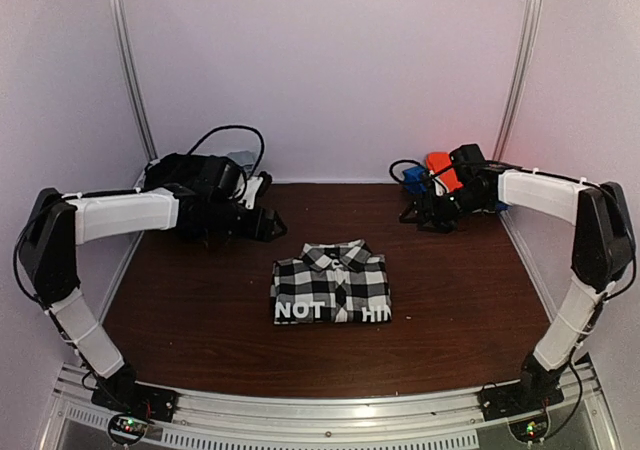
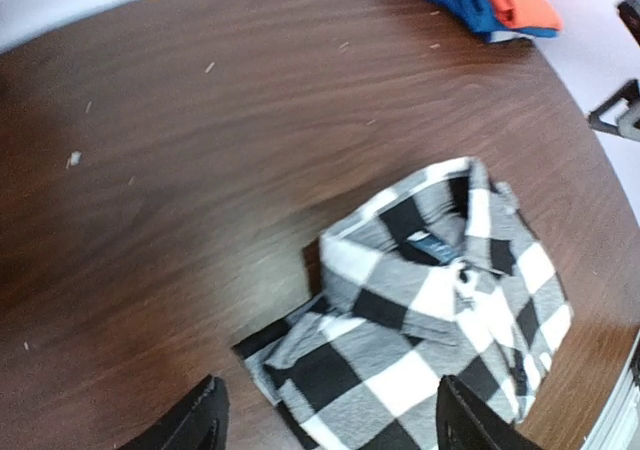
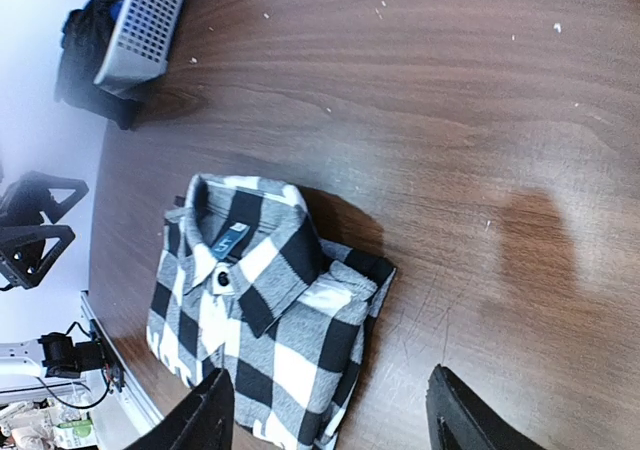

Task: Fold and stack the mixed laundry pile
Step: Smooth out the square-folded shirt at the center of the board, then pick up the square-folded shirt from the center of the board.

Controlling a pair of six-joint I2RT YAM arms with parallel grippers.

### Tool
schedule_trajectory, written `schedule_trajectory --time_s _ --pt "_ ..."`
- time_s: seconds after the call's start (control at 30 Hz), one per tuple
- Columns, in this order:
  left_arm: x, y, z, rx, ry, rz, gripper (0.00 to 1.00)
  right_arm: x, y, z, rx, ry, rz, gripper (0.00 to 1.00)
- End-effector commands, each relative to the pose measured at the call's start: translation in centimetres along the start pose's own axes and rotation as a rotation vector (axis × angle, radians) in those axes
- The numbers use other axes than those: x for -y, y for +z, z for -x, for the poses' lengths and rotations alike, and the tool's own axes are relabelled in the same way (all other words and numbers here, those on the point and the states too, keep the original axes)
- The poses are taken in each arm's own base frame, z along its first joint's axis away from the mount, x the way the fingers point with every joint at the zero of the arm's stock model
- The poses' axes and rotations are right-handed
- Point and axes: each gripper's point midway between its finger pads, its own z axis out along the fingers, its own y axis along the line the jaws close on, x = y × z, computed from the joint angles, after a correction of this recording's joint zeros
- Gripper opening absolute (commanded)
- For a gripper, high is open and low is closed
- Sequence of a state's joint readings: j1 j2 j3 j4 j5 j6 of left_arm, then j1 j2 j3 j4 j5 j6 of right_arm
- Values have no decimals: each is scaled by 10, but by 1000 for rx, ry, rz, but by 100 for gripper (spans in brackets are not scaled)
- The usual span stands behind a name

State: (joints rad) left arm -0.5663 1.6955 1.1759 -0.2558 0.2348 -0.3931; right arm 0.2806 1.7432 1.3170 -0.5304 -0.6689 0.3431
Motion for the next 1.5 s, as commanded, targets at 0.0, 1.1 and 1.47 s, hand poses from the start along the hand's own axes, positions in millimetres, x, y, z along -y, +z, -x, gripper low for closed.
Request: schedule_trajectory --time_s 0.0,1.1,1.47 --pt "79 -13 5 17 338 -99 71 -16 -16 -22 -27 33 101 65" --pt "206 132 -153 -268 1227 -118 29 10 9 -114 -105 424 285 66" --pt "226 104 -105 -106 981 -274 1 -11 38 -119 -126 502 386 82"
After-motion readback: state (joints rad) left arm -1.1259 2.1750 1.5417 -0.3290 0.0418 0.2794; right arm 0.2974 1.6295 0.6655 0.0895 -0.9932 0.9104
